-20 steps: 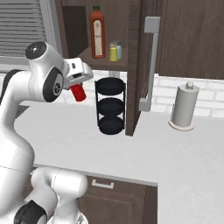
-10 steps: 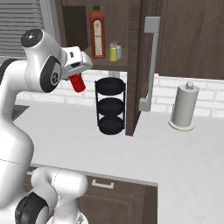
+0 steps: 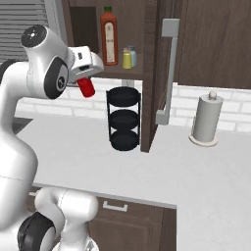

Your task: Put the shaker and condiment bottle from the counter next to their counterparts in the cabinet.

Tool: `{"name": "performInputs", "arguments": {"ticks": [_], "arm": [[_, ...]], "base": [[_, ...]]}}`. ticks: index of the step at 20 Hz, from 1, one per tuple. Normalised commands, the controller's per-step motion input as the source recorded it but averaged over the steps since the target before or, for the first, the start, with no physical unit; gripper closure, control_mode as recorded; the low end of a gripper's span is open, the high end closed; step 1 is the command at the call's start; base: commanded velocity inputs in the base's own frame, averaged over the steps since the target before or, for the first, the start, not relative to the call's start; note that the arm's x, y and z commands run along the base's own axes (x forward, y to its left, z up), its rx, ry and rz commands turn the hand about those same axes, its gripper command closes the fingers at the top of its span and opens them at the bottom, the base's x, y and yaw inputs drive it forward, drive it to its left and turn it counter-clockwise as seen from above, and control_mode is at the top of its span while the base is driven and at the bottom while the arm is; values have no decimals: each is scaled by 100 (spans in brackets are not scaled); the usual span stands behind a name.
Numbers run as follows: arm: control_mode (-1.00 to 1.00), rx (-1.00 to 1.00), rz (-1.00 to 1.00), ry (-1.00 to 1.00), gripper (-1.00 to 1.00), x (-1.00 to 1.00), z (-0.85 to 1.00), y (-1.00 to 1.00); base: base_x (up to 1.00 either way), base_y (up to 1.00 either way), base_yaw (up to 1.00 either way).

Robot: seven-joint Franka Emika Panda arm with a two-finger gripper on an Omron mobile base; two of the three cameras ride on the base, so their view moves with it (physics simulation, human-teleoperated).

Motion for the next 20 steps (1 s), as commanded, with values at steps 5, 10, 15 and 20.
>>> {"name": "performInputs", "arguments": {"ticks": [5,10,15,20], "arm": [[-100,2,-7,-5,100,0,3,0],[-100,0,-6,-4,100,0,8,2],[-100,4,-1,-2,100,2,21,0],[-100,12,0,0,100,9,32,0]], "base": [[0,0,0],[0,0,0],[0,0,0],[0,0,0]]}}
